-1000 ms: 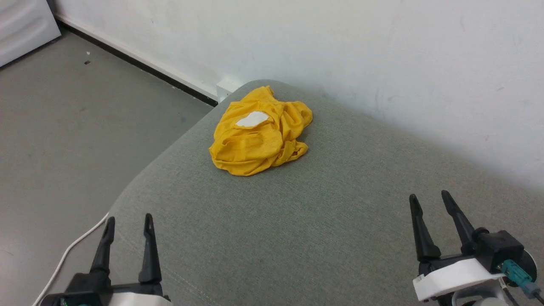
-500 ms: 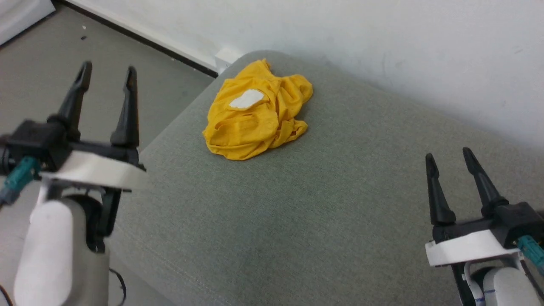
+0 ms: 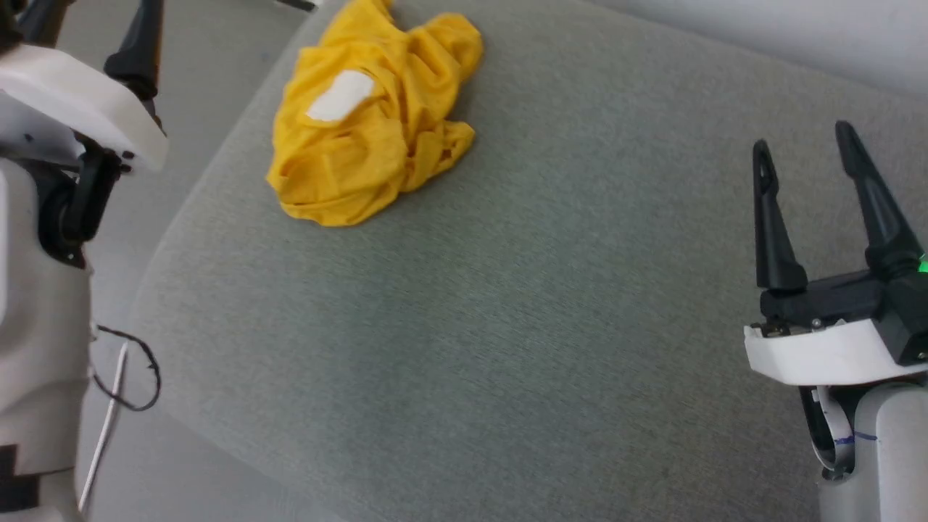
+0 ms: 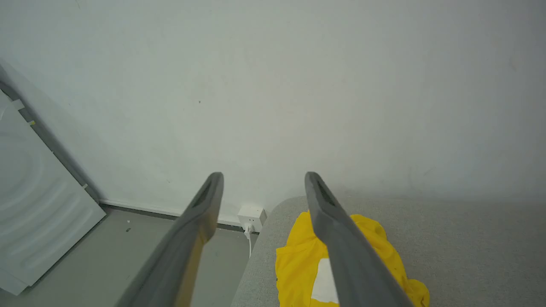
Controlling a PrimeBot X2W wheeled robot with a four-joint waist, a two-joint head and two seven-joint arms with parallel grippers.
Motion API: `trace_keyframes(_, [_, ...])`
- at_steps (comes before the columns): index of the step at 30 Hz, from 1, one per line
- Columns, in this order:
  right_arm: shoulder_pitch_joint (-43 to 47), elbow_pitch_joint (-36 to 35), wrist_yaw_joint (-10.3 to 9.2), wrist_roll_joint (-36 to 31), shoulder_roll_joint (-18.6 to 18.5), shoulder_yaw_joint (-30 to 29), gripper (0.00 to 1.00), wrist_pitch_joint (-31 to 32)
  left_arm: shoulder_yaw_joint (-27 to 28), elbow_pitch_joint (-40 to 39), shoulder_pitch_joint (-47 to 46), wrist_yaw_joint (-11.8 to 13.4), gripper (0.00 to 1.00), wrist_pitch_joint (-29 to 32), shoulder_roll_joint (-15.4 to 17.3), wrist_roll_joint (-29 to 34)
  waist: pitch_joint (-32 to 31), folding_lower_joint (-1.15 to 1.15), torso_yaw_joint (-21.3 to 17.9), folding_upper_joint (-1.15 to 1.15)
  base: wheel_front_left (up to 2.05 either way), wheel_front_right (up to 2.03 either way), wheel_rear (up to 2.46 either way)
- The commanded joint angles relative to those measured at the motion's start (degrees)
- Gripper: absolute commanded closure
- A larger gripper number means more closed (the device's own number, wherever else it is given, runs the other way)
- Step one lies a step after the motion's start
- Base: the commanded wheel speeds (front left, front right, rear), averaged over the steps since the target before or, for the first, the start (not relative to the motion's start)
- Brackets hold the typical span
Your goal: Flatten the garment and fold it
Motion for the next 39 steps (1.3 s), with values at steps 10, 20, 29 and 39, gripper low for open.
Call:
trace_keyframes(10, [-1.82, -3.38, -0.12, -0.21, 0.02, -1.86, 0.00, 1.18, -12.35, 12.22, -3.93, -0.37, 0.00, 7.16, 7.65, -12.41, 14.04, -0.03, -10.82, 0.00, 0.00, 0.00, 0.00])
trace_keyframes(20, [-2.51, -3.91, -0.12, 0.55, 0.02, -2.06, 0.00, 0.79, -17.44, 19.50, -4.64, -0.38, 0.00, 12.50, 9.72, -18.13, 16.28, -0.03, -13.32, 0.00, 0.00, 0.00, 0.00])
trace_keyframes(29, [-2.83, -2.89, -0.12, 1.67, 0.02, -2.20, 0.00, 0.33, -20.33, 24.51, -5.03, -0.38, 1.00, 8.93, 11.49, -18.59, 13.97, -0.03, -14.66, 0.00, 0.00, 0.00, 0.00])
trace_keyframes(39, [-1.35, 0.73, -0.12, 5.12, 0.02, -3.24, 0.00, -2.05, -18.41, 25.34, -8.57, -0.34, 1.00, -0.71, 14.12, -17.98, 7.23, -0.03, -14.77, 0.00, 0.00, 0.00, 0.00])
